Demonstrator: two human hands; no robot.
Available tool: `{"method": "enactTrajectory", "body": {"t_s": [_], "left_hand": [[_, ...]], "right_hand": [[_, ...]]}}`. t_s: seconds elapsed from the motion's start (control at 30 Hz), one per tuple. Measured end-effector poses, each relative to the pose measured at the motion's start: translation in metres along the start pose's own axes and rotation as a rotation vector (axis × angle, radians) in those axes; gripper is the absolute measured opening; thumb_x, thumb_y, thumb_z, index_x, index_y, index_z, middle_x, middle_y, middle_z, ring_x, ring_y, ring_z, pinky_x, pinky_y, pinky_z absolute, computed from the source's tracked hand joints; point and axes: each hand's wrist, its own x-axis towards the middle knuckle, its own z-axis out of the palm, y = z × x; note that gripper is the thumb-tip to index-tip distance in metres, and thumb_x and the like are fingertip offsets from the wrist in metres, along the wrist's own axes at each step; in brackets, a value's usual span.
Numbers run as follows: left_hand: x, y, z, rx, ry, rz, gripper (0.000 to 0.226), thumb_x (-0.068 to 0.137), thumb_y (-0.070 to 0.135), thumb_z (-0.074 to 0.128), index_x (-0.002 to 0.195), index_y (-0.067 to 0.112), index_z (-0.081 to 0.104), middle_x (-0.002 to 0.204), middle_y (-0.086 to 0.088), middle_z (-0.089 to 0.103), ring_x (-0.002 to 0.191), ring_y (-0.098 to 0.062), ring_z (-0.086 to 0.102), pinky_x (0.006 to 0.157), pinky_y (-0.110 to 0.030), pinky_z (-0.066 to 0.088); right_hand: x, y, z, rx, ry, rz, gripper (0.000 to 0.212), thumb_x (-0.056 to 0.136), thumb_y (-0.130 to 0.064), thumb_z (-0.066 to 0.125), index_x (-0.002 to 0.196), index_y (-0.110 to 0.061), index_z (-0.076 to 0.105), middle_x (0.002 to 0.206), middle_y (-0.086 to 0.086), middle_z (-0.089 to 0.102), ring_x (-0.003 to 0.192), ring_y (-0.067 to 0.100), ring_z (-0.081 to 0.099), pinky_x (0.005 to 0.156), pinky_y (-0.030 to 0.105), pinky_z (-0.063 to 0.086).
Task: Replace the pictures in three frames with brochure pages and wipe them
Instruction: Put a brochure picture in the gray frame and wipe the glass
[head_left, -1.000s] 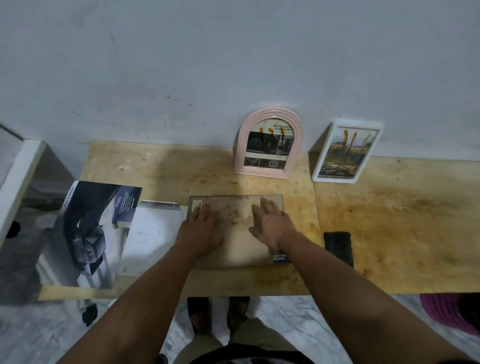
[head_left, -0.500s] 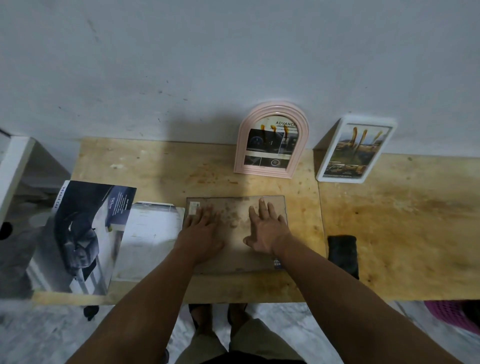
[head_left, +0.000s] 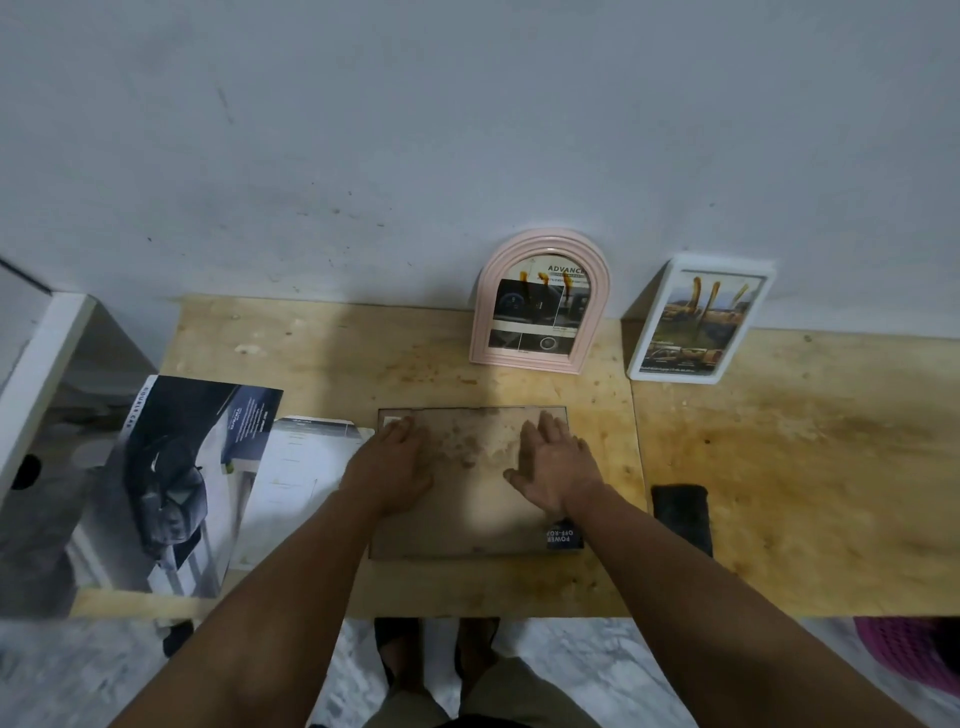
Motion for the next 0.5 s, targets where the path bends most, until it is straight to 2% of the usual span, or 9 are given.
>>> {"method": "enactTrajectory", "body": {"t_s": [0.07, 0.2, 0.33, 0.43, 0.5], "left_hand": [[-0.001, -0.003, 0.000, 0.019, 0.001, -0.058, 0.082, 0.095, 0.051, 0.052, 0.160, 0.016, 0.016, 0.168, -0.011, 0.010, 0.152, -0.029, 0.021, 0.120, -0.047, 0.026], [0.000, -0.007, 0.005, 0.004, -0.078, -0.076, 0.088, 0.096, 0.052, 0.050, 0.161, 0.014, 0.005, 0.168, -0.009, -0.004, 0.156, -0.024, -0.002, 0.124, -0.051, 0.012], [0.003, -0.008, 0.004, -0.009, -0.123, -0.077, 0.090, 0.095, 0.053, 0.049, 0.161, 0.016, 0.000, 0.168, -0.008, -0.010, 0.155, -0.023, -0.009, 0.124, -0.054, 0.003], [0.000, -0.007, -0.002, -0.039, -0.098, -0.063, 0.084, 0.096, 0.049, 0.051, 0.161, 0.015, 0.010, 0.169, -0.009, -0.001, 0.156, -0.023, -0.001, 0.125, -0.050, 0.006], [-0.009, -0.004, 0.000, -0.053, 0.000, -0.070, 0.075, 0.096, 0.046, 0.051, 0.158, 0.015, 0.024, 0.168, -0.011, 0.013, 0.154, -0.028, 0.015, 0.123, -0.049, 0.019]], "right_hand": [[0.001, 0.006, 0.001, -0.046, -0.053, -0.012, 0.094, 0.094, -0.069, 0.043, 0.164, -0.017, 0.007, 0.172, 0.013, -0.005, 0.158, 0.034, 0.003, 0.122, 0.058, 0.018], [0.005, 0.010, 0.004, -0.031, -0.096, -0.011, 0.097, 0.092, -0.071, 0.042, 0.164, -0.019, 0.002, 0.171, 0.011, -0.011, 0.159, 0.032, -0.003, 0.122, 0.060, 0.016], [0.005, 0.011, 0.005, 0.031, -0.143, -0.007, 0.102, 0.089, -0.068, 0.047, 0.164, -0.020, -0.004, 0.170, 0.009, -0.019, 0.158, 0.030, -0.011, 0.123, 0.060, 0.012], [-0.002, 0.010, 0.001, 0.030, -0.125, -0.020, 0.098, 0.093, -0.064, 0.049, 0.164, -0.018, -0.002, 0.170, 0.010, -0.018, 0.158, 0.031, -0.010, 0.124, 0.059, 0.015], [-0.013, 0.006, 0.006, 0.038, -0.053, -0.010, 0.089, 0.097, -0.059, 0.046, 0.164, -0.017, 0.004, 0.171, 0.012, -0.013, 0.158, 0.032, -0.007, 0.123, 0.057, 0.018]]}}
